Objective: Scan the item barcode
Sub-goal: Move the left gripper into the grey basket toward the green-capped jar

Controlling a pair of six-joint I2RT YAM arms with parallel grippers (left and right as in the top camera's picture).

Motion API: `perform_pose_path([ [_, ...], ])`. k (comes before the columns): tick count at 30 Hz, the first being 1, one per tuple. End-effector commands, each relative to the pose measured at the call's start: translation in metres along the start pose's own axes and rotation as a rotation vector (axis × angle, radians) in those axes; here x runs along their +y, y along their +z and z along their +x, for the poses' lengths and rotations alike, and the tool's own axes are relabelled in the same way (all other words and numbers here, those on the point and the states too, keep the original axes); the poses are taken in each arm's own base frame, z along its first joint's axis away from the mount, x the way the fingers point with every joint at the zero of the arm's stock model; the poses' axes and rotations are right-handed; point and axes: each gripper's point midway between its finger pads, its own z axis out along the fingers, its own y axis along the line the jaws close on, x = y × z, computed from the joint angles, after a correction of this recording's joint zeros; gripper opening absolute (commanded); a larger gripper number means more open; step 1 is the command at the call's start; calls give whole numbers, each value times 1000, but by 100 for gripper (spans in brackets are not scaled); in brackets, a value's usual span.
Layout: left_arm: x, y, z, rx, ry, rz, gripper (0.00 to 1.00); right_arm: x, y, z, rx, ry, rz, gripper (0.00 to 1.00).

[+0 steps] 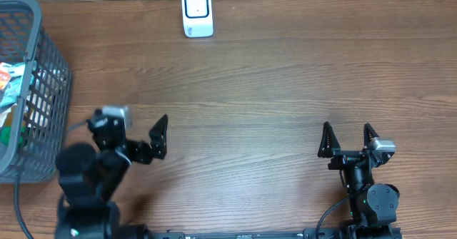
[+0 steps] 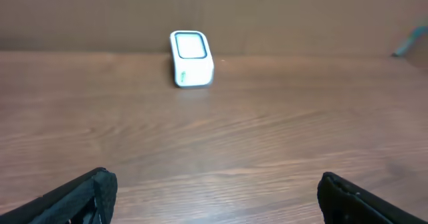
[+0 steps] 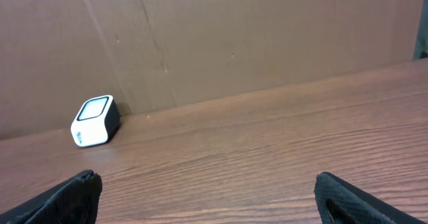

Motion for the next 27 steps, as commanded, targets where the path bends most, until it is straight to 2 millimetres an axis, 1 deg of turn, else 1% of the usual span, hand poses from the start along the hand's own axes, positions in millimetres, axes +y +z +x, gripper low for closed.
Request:
perform_pose_path([
  [1,-15,0,-45,39,-21,68,100,-2,0,2,-2,-1,5,100],
  [4,-16,0,-56,94,-35,67,100,-2,0,2,-2,-2,5,100],
  [6,-24,1,-61,145,-8,109,100,-2,0,2,-2,-1,5,100],
  [8,-23,5,-62,159,-7,116,100,-2,0,2,-2,-2,5,100],
  [11,-19,18,-50,220,-46,126,99,-2,0,2,-2,-2,5,100],
  [14,-19,24,-55,238,-59,133,100,-2,0,2,-2,-1,5,100],
  [15,-9,26,-64,267,-92,67,100,-2,0,2,-2,-2,5,100],
  [16,-2,25,-69,282,-103,20,100,-2,0,2,-2,-1,5,100],
  [18,20,21,-85,324,-118,-123,100,-2,0,2,-2,-2,5,100],
  [19,38,12,-99,346,-130,-253,100,-2,0,2,-2,-2,5,100],
  [20,51,4,-109,350,-149,-342,100,-2,0,2,-2,-1,5,100],
  [21,67,-10,-124,343,-187,-462,100,-2,0,2,-2,-2,5,100],
  [22,74,-19,-132,335,-206,-518,100,-2,0,2,-2,-2,5,100],
  [24,96,-47,-154,287,-270,-663,100,-2,0,2,-2,-2,5,100],
  [26,110,-65,-164,251,-319,-727,98,-2,0,2,-2,-2,5,100],
  [27,123,-81,-168,221,-369,-778,97,-2,0,2,-2,-1,5,100],
])
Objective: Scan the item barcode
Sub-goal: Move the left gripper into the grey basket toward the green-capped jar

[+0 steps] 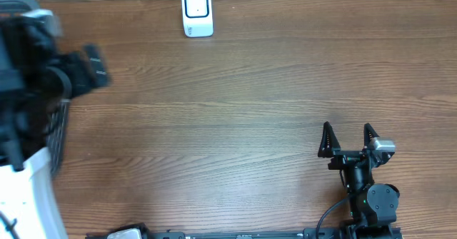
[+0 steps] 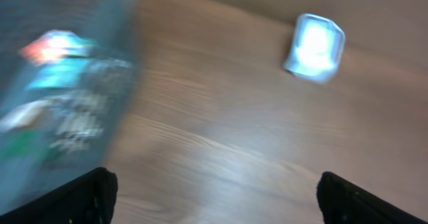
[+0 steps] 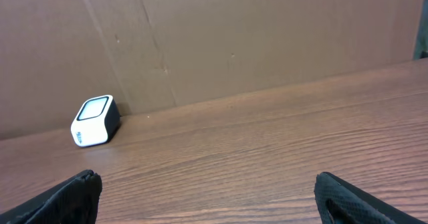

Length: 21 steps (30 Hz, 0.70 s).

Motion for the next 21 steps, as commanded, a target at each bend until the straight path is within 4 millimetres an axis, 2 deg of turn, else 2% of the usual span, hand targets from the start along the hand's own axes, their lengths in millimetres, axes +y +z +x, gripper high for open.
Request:
perform_pose_path([
  [1,65,-25,-21,-100,-212,-221,97,-2,0,2,-2,-1,5,100],
  [3,95,-29,-20,-104,-300,-280,96,-2,0,2,-2,-1,5,100],
  [5,116,-26,-18,-93,-369,-297,95,-2,0,2,-2,-1,5,100],
  [6,132,-22,-16,-81,-415,-311,99,-2,0,2,-1,-1,5,100],
  [9,158,-11,-13,-44,-488,-336,100,-2,0,2,-2,-1,5,100],
  [14,204,32,7,108,-581,-385,100,-2,0,2,-2,-1,5,100],
  [21,247,93,39,302,-613,-411,99,-2,0,2,-1,-1,5,100],
])
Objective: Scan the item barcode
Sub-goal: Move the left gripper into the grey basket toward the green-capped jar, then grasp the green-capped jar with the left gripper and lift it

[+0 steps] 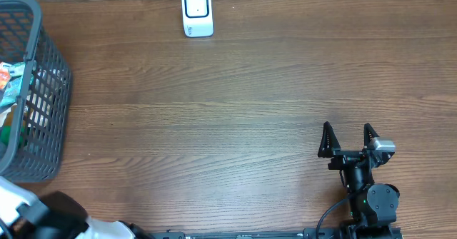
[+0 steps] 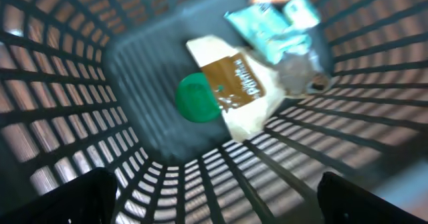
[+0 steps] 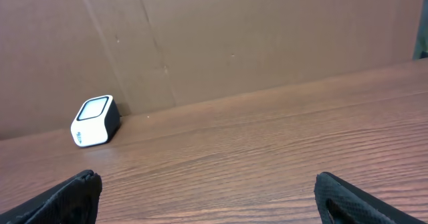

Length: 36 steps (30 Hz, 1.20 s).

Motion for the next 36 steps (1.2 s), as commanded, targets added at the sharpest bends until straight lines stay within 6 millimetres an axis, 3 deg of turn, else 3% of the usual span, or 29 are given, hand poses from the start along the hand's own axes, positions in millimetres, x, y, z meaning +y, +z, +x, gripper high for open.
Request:
perform_pose_path([
  [1,10,34,2,85,29,-22,99,-2,0,2,-2,-1,5,100],
  [14,35,136,37,236,177,-45,99,-2,0,2,-2,-1,4,100],
  [21,41,175,49,327,188,-65,93,-2,0,2,-2,-1,5,100],
  [29,33,203,47,329,209,-20,93,-2,0,2,-2,-1,4,100],
  [36,26,206,41,302,217,21,94,-2,0,2,-2,-1,5,100],
])
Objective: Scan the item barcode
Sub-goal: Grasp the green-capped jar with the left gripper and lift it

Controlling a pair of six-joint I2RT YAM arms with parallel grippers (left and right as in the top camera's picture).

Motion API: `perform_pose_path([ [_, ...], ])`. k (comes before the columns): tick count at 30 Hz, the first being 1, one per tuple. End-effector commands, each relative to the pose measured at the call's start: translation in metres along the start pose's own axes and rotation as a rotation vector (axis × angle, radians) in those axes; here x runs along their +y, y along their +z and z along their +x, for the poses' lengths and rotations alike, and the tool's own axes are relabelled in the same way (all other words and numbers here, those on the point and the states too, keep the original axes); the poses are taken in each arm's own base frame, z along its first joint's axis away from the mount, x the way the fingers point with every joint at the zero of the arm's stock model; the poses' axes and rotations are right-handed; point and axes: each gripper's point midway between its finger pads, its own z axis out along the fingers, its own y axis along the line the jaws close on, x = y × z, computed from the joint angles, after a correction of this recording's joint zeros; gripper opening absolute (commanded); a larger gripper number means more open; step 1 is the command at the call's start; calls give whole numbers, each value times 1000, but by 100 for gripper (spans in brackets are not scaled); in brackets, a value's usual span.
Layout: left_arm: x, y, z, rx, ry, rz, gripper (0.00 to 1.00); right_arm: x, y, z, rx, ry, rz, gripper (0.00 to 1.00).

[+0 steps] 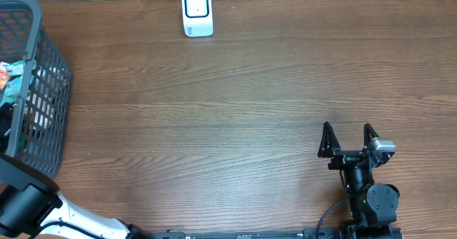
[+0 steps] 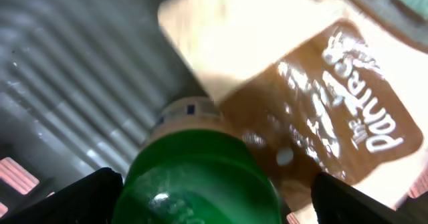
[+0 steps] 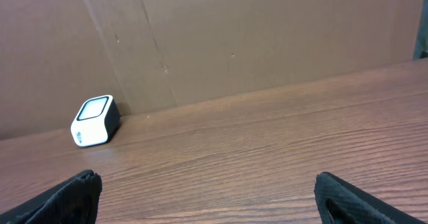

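Deep in the grey basket (image 1: 44,89), my left gripper (image 2: 214,198) stands open, its fingers on either side of a green bottle cap (image 2: 200,174). A brown and white pouch (image 2: 321,110) lies against the bottle. In the overhead view only the left arm (image 1: 28,207) shows, at the left edge. The white scanner (image 1: 197,12) stands at the table's far edge and also shows as a white scanner (image 3: 95,120) by the cardboard wall. My right gripper (image 1: 347,139) rests open at the front right, holding nothing.
The basket's mesh walls close in around the left gripper. A colourful packet (image 1: 7,75) lies in the basket too. A brown cardboard wall (image 3: 254,37) stands behind the wooden table (image 1: 250,110).
The left gripper was above the basket with the whole contents in view. Now it is low inside, open around the green cap. The right arm has not moved.
My left gripper first stood open over the table at the front left, facing the scanner. Then it was beside the basket, then above it, and now it is down at the green-capped bottle. The right gripper stayed open in place.
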Motion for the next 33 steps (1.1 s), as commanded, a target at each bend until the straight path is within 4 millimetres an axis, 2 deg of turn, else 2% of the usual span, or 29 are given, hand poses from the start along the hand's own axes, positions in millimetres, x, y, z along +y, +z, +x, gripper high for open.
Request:
perform_pose_path([
  [1,-3,9,2,18,29,29,94,-2,0,2,-2,-1,5,100],
  [5,0,10,2,19,29,16,93,-2,0,2,-2,-2,5,100],
  [9,9,25,17,59,18,-30,92,-2,0,2,-2,-1,5,100],
  [15,10,28,20,66,14,-34,78,-2,0,2,-2,-1,5,100],
  [16,10,28,21,69,14,-34,74,-2,0,2,-2,-1,5,100],
  [17,10,28,21,71,10,-35,63,-2,0,2,-2,-1,5,100],
  [18,10,28,21,72,5,-34,60,-2,0,2,-2,-1,5,100],
  [19,10,28,24,81,2,-35,51,-2,0,2,-2,-1,5,100],
  [22,10,24,24,86,2,-35,41,-2,0,2,-2,-1,5,100],
  [26,8,2,13,64,-38,-35,35,-2,0,2,-2,-1,5,100],
  [30,-5,-47,-12,-7,-59,18,33,-2,0,2,-2,-1,5,100],
  [33,-23,-96,-31,-93,-77,87,32,-2,0,2,-2,-1,5,100],
])
